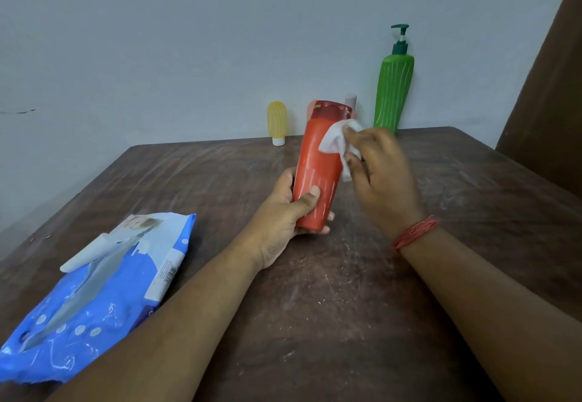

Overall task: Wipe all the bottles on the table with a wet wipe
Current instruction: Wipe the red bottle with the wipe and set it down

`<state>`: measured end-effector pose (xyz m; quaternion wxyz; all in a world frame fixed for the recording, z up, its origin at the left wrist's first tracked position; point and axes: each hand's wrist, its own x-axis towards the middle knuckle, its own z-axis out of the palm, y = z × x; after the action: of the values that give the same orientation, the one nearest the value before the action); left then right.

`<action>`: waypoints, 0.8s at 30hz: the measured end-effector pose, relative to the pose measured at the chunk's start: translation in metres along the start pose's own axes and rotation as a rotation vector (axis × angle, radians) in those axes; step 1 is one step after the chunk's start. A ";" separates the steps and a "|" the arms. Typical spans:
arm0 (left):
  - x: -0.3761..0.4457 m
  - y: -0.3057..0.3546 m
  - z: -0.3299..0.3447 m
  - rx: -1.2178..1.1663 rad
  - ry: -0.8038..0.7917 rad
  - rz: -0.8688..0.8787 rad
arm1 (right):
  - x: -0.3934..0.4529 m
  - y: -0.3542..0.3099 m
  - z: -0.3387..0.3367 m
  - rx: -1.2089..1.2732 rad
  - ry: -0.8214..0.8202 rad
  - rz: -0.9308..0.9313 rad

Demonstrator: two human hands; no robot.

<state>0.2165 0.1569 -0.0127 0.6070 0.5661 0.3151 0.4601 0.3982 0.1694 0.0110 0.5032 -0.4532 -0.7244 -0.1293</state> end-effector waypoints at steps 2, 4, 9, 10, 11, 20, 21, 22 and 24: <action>0.001 0.001 -0.002 -0.035 0.035 0.010 | -0.006 -0.005 0.003 -0.005 -0.078 -0.097; 0.001 0.000 -0.005 -0.051 0.055 0.014 | -0.008 -0.008 0.006 0.003 -0.129 -0.136; 0.001 0.000 -0.001 0.024 0.006 -0.013 | 0.001 -0.003 0.001 0.039 0.040 0.057; 0.001 0.000 -0.001 0.012 0.015 -0.008 | -0.001 -0.004 0.001 0.047 0.013 0.062; 0.002 0.000 -0.002 -0.012 0.037 0.003 | -0.004 -0.007 0.003 0.061 -0.044 0.052; 0.002 0.000 -0.002 0.026 0.071 0.015 | -0.002 -0.016 0.008 0.168 0.047 0.159; 0.002 0.000 -0.002 0.027 0.073 0.016 | -0.004 -0.017 0.007 0.182 0.034 0.187; 0.002 0.001 -0.002 0.009 0.085 0.022 | -0.006 -0.018 0.008 0.185 -0.018 0.192; 0.004 0.002 -0.005 -0.058 0.127 0.035 | -0.010 -0.021 0.011 0.156 -0.151 0.117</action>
<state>0.2133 0.1619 -0.0112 0.5937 0.5235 0.3297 0.5146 0.3760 0.1593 0.0029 0.4876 -0.4625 -0.7404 -0.0084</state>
